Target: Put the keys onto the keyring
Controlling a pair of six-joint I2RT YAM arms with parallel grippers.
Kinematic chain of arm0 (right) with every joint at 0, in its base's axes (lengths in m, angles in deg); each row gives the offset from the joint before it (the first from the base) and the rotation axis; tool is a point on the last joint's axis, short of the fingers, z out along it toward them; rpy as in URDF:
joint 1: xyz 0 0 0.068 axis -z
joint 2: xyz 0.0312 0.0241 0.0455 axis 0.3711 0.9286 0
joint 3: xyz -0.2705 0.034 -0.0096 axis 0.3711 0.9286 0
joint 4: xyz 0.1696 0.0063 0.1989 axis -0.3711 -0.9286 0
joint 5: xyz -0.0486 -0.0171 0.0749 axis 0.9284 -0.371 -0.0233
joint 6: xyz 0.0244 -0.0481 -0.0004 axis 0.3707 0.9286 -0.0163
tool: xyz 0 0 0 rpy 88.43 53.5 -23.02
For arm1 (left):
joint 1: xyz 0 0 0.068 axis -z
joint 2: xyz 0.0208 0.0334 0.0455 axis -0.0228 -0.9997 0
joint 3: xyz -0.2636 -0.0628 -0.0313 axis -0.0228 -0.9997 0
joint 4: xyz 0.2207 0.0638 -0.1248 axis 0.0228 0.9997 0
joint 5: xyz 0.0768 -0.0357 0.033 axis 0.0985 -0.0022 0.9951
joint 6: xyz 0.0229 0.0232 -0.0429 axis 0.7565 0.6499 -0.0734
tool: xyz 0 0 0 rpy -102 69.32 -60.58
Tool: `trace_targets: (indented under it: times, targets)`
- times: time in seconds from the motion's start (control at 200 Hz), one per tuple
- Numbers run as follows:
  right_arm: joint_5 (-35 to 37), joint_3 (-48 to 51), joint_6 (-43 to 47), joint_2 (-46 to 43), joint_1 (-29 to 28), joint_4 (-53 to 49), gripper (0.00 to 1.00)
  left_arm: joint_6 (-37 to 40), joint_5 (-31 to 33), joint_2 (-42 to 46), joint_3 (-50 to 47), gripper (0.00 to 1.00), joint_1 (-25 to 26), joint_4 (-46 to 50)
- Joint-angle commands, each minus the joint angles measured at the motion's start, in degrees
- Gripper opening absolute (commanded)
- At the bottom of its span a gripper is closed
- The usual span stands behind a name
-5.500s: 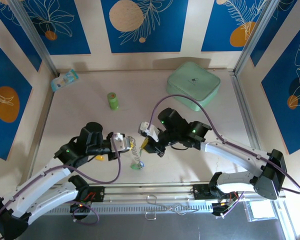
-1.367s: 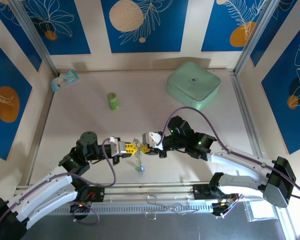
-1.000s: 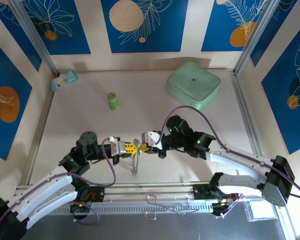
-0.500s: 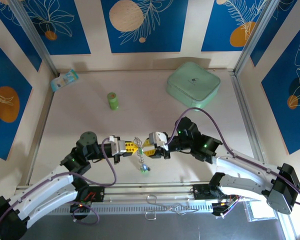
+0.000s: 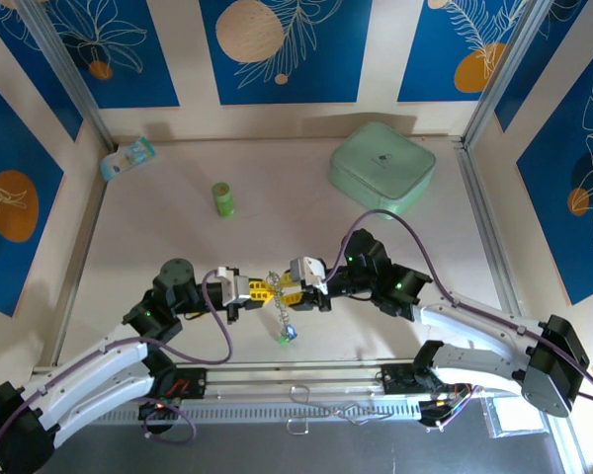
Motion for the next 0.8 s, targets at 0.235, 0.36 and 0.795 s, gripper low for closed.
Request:
trace_targets:
  times: [0.235,0.36,0.795]
  targets:
    - [-0.2,-1.4,-1.4,2.3,-0.9,2.4,0.18,-0.6,-1.9,0.3,-0.2,0.00,0.2,-3.3]
    - [-0.2,-1.5,-1.7,2.7,-1.1,2.9,0.09,0.3,-0.7,0.3,0.0,0.00,0.2,-2.3]
    - [5.6,-11.6,5.2,5.1,-1.0,-18.5,0.00,13.9,8.7,-2.3,10.3,0.16,0.2,22.0]
